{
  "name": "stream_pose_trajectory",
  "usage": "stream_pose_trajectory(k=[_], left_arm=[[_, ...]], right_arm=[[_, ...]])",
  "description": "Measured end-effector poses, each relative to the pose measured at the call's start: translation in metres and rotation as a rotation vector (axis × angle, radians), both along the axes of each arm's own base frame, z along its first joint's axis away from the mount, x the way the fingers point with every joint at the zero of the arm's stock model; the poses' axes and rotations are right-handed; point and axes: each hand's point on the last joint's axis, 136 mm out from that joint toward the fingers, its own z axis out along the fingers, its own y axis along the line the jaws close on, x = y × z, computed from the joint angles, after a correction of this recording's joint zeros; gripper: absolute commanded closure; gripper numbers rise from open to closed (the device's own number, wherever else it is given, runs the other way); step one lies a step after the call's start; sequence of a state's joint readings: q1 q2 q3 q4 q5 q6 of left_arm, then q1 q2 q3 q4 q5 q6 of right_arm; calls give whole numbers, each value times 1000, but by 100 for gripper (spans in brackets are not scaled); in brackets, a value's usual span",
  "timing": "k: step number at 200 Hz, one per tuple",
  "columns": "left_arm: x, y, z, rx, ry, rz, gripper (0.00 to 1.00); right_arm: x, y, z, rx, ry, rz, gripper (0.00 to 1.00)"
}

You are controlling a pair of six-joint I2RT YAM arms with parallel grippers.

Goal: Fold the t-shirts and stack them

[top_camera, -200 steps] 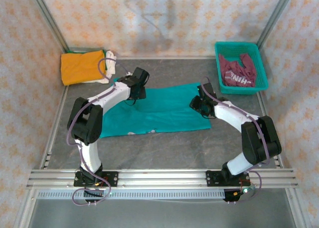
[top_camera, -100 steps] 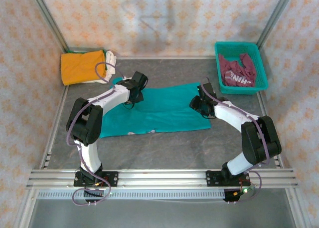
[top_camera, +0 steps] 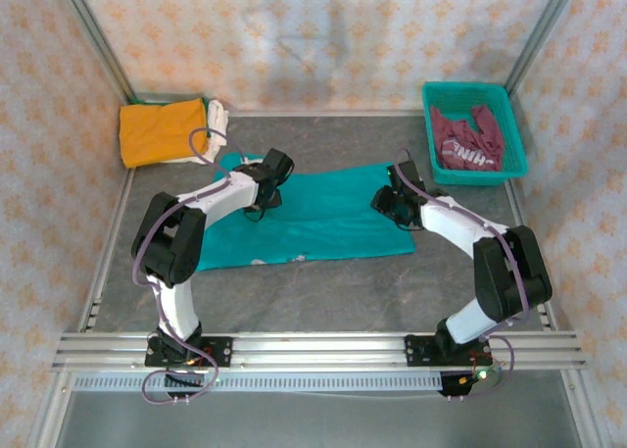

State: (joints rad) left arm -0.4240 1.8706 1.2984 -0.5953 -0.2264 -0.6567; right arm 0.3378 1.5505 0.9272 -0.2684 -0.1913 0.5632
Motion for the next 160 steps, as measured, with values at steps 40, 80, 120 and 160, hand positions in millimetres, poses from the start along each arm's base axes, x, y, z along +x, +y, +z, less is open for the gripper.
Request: stream_pose_trajectory(k=[40, 80, 120, 160], left_arm=[[3, 2, 2, 19, -16, 1, 91], [14, -16, 19, 46, -63, -59, 100], [37, -73, 25, 89, -96, -202, 69], [34, -93, -3, 174, -21, -286, 50]], right_arm=[[0, 0, -2, -3, 6, 1, 58], [0, 0, -2, -6, 5, 6, 57], [0, 0, -4, -7, 10, 7, 57], [0, 1, -5, -7, 11, 12, 56]])
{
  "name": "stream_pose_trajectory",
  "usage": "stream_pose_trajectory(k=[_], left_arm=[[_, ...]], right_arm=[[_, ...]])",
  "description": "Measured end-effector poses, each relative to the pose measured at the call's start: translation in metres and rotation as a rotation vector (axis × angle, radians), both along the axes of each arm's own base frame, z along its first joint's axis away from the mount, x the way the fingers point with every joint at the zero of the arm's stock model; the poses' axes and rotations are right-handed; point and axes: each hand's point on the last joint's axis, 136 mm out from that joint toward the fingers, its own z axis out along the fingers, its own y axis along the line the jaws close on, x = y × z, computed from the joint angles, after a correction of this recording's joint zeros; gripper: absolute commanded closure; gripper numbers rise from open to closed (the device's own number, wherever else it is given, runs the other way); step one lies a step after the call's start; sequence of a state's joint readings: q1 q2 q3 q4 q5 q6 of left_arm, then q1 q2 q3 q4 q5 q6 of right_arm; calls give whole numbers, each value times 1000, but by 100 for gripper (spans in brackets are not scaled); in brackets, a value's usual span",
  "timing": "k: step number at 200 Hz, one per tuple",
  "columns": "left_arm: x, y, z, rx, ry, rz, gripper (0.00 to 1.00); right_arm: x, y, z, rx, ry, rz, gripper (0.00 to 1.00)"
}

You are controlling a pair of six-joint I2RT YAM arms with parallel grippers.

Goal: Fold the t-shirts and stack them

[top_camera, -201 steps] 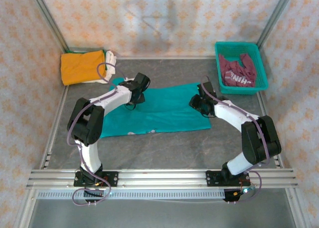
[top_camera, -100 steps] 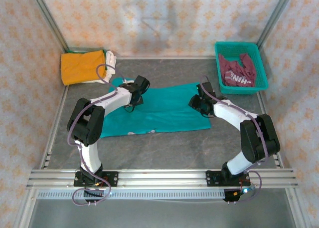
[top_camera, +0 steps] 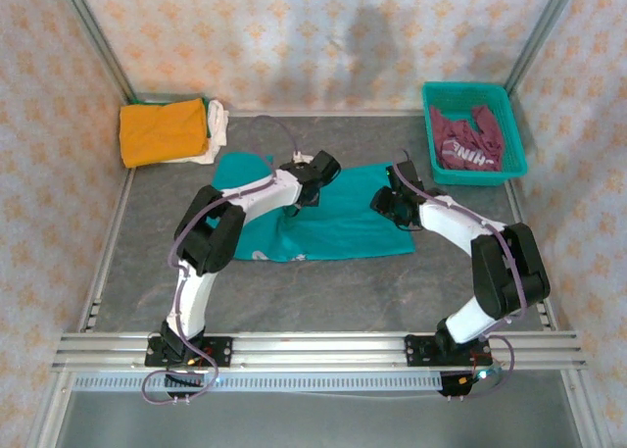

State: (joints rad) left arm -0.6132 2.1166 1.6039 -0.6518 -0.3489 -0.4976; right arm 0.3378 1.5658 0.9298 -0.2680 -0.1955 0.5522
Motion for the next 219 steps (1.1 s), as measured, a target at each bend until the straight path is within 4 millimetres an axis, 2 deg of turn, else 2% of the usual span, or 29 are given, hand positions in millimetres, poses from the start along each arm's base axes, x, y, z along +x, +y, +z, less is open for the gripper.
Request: stream_pose_trajectory(k=[26, 48, 64, 79, 92, 102, 117, 139, 160, 168, 183, 196, 207, 219], left_arm=[[-9, 15, 8, 31, -2, 11, 48], [-18, 43, 37, -10, -36, 51, 48], [-21, 78, 64, -64, -85, 126, 48], [-29, 121, 78, -105, -116, 217, 48], [-43, 157, 76, -125, -112, 306, 49], [-59, 182, 67, -132, -86, 372, 49], [-85, 205, 48, -136, -27, 441, 50], [-124, 216, 23, -151, 62, 490, 55], [-146, 219, 5, -182, 116, 520, 62], [-150, 220, 1, -188, 128, 526, 63], [-152, 220, -2, -201, 137, 529, 70], [-147, 217, -2, -220, 126, 523, 78], [-145, 215, -2, -232, 120, 518, 79], [-142, 214, -3, -239, 111, 520, 88]], right_arm=[[0, 0, 0, -1, 0, 4, 56], [0, 1, 0, 1, 1, 10, 55], [0, 1, 0, 3, 1, 11, 55], [0, 1, 0, 1, 1, 12, 55], [0, 1, 0, -1, 0, 14, 54], [0, 1, 0, -3, -1, 16, 54], [0, 1, 0, -4, -1, 16, 54], [0, 1, 0, -5, -1, 15, 54], [0, 1, -1, -5, 0, 15, 54], [0, 1, -1, -6, 1, 15, 54], [-1, 0, -2, -7, 4, 15, 54], [-1, 0, -3, -8, 6, 15, 54], [-1, 0, -4, -9, 7, 14, 53], [-1, 0, -4, -8, 7, 14, 53]])
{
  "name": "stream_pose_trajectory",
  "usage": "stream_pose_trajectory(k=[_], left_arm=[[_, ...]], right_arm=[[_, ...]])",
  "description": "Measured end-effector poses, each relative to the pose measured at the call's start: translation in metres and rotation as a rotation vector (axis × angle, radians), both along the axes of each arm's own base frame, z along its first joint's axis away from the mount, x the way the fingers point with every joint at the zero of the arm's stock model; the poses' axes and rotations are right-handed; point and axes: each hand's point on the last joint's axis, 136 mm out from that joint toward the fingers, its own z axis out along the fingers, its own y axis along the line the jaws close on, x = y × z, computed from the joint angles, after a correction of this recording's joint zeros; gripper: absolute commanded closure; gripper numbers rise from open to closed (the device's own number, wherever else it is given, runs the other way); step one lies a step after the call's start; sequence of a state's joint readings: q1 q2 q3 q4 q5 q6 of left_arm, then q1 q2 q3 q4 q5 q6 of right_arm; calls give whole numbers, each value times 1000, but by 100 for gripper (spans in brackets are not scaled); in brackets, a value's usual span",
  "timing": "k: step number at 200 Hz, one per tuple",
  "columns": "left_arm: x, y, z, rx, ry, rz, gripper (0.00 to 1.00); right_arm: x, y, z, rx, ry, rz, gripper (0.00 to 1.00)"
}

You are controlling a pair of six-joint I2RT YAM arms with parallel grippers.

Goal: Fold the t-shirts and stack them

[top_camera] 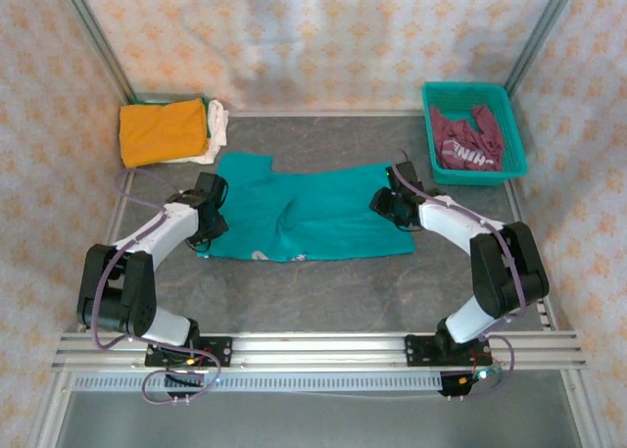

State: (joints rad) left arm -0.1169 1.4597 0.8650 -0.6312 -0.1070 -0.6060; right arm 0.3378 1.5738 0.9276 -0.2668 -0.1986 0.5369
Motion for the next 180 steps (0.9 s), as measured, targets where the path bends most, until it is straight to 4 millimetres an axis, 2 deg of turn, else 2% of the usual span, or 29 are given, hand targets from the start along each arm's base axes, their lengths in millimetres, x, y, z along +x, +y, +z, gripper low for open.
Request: stream_pose_trajectory(k=[44, 52, 62, 82, 117, 147, 180], left_arm=[[1, -1, -4, -18, 4, 2, 92], [0, 0, -5, -22, 6, 8, 89], [-2, 2, -7, -23, 9, 16, 77], [-8, 5, -10, -28, 18, 32, 76], [-9, 7, -8, -35, 3, 35, 100], [-12, 8, -13, -43, 9, 42, 100], [-21, 15, -15, -51, 6, 96, 100]], right_arm=[[-1, -2, -2, -5, 1, -4, 52], [-1, -3, -3, -8, 3, -7, 52], [-2, -4, -5, -9, 7, -11, 52], [-4, -7, -7, -10, 17, -19, 56], [-12, -4, -14, -10, 45, -3, 61], [-21, -4, -27, -32, 94, 9, 64], [-28, -14, -43, -53, 157, -46, 71]])
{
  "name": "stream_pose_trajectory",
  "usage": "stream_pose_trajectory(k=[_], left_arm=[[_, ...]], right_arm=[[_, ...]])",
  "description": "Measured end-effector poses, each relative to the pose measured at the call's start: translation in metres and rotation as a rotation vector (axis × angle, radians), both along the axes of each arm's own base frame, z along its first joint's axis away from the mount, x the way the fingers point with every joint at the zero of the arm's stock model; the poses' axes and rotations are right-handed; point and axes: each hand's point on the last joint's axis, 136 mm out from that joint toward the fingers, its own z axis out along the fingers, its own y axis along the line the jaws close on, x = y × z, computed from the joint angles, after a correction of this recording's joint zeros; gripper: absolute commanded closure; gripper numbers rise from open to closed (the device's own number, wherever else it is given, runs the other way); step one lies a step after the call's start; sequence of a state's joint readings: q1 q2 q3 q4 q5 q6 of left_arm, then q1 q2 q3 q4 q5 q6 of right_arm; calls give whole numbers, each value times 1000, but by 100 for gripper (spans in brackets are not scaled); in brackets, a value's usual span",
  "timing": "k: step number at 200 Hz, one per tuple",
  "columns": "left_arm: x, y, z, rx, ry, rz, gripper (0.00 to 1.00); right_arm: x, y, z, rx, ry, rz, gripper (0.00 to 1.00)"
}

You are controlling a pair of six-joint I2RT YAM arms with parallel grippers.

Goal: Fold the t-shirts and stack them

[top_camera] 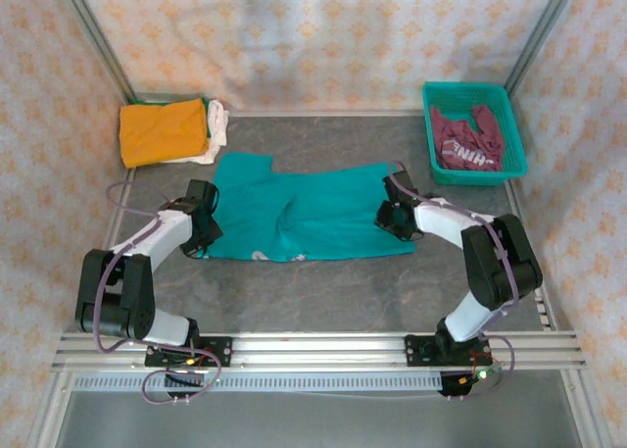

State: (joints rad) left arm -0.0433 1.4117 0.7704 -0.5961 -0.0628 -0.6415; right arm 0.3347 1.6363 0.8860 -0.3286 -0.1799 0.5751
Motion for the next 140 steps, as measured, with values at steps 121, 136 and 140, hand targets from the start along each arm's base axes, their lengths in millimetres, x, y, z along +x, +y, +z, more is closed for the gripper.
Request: stream_pose_trajectory(k=[121, 136, 140], left_arm=[[-80, 8, -16, -69, 47, 202, 100], [-89, 7, -21, -77, 72, 215, 100], [-90, 7, -22, -78, 76, 218, 99]], right_arm=[[6, -19, -8, 68, -2, -193, 79], [6, -19, -8, 75, -1, -198, 79], [6, -19, -8, 78, -1, -201, 78]])
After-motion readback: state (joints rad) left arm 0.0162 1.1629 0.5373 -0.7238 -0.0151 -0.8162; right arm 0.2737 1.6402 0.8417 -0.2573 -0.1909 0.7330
